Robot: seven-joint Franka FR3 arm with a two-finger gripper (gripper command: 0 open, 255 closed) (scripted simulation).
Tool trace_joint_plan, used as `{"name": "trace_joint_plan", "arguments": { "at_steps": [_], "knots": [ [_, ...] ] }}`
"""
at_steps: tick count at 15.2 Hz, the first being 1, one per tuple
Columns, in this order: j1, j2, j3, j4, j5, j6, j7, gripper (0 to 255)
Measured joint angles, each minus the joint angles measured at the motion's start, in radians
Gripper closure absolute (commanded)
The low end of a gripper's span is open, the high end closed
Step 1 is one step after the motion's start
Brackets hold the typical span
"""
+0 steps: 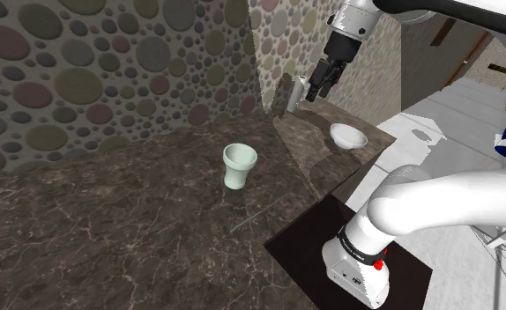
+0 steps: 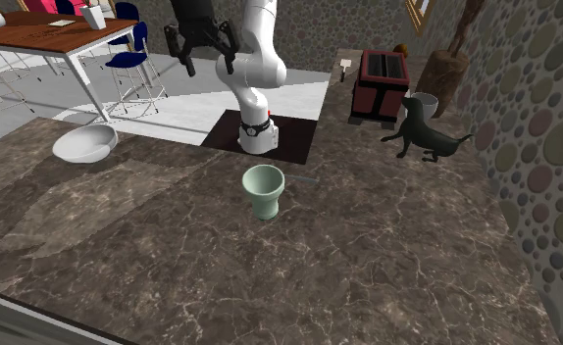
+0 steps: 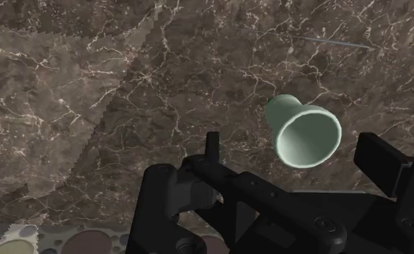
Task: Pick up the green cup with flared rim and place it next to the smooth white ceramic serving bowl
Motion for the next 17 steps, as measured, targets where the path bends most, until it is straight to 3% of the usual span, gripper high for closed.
{"name": "trace_joint_plan", "arguments": {
  "at_steps": [4,17],
  "knots": [
    [0.008,0.02,0.012,-0.051,0.017,0.073,0.003,0],
    [0.071,0.29,0.082,-0.233,0.129,0.547,-0.007,0]
  ]
}}
